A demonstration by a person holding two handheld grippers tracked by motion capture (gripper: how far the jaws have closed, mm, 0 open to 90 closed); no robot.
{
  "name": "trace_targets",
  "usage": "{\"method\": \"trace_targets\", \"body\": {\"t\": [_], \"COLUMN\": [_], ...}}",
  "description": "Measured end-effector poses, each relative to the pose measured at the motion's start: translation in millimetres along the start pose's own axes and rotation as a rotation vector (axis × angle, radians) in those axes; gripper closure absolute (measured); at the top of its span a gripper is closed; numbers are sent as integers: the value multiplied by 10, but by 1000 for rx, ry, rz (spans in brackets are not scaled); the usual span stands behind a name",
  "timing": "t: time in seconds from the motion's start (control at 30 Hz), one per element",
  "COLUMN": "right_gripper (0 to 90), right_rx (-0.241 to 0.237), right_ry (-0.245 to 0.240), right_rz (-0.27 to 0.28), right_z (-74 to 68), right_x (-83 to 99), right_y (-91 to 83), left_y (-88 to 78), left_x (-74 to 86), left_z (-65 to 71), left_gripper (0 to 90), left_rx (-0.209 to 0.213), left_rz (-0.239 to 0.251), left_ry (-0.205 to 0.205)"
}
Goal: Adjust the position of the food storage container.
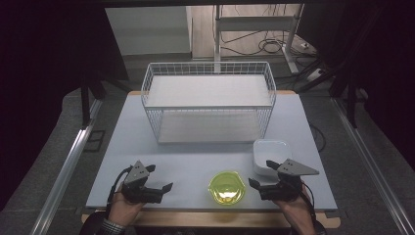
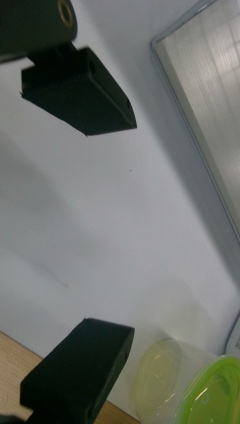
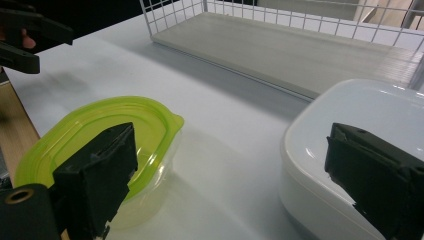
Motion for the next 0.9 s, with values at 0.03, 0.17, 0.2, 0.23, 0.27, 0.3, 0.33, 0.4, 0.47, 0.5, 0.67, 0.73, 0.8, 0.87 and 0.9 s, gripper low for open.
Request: {"method": "trace_targets", "body": {"t": [0.03,0.17,0.2,0.23,0.27,0.3,0.33,0.4,0.47,0.5,0.67,0.73,0.8,0.87,0.9], "right_gripper": [71,75,76,76,82,85,88,91,98,102,133,152,185,238,267], "right_rx": [0,6,5,5,3,2,0,1,4,5,17,24,24,23,17], "right_ry": [1,12,14,14,16,20,23,23,22,25,20,15,22,16,14], "right_rz": [3,19,19,19,12,8,6,2,-4,-6,-14,-19,-21,-27,-31], "right_z": [7,17,15,15,8,4,1,-4,-8,-10,-26,-33,-44,-57,-66], "right_x": [2,-11,-13,-13,-8,-6,-5,-5,-4,-3,-11,-13,-21,-33,-38], "right_y": [-4,-29,-28,-28,-19,-13,-8,-1,1,2,6,7,3,-8,-14], "left_y": [4,-1,-8,-8,-18,-20,-22,-23,-19,-17,-14,-10,-2,7,11], "left_x": [4,26,27,27,19,14,10,6,7,9,11,15,22,29,32], "left_z": [-16,-58,-58,-58,-47,-42,-33,-23,-22,-22,-23,-24,-28,-28,-29], "left_gripper": [100,103,103,102,101,99,94,91,86,82,76,74,74,74,74], "left_rx": [8,1,-1,-1,0,1,1,-1,1,1,-4,-11,-16,-19,-21], "left_rz": [6,-3,-6,-6,-5,-6,-7,-10,-15,-17,-23,-30,-39,-45,-49], "left_ry": [-6,-16,-20,-20,-22,-19,-16,-11,-15,-19,-21,-17,-15,-13,-11]}}
Point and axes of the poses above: each handheld gripper's, and its own axes: y roughly forward along the jaws, x roughly out of its underside, z roughly to its right, the point moved 3 cm from there along y, roughly forward along the jaws
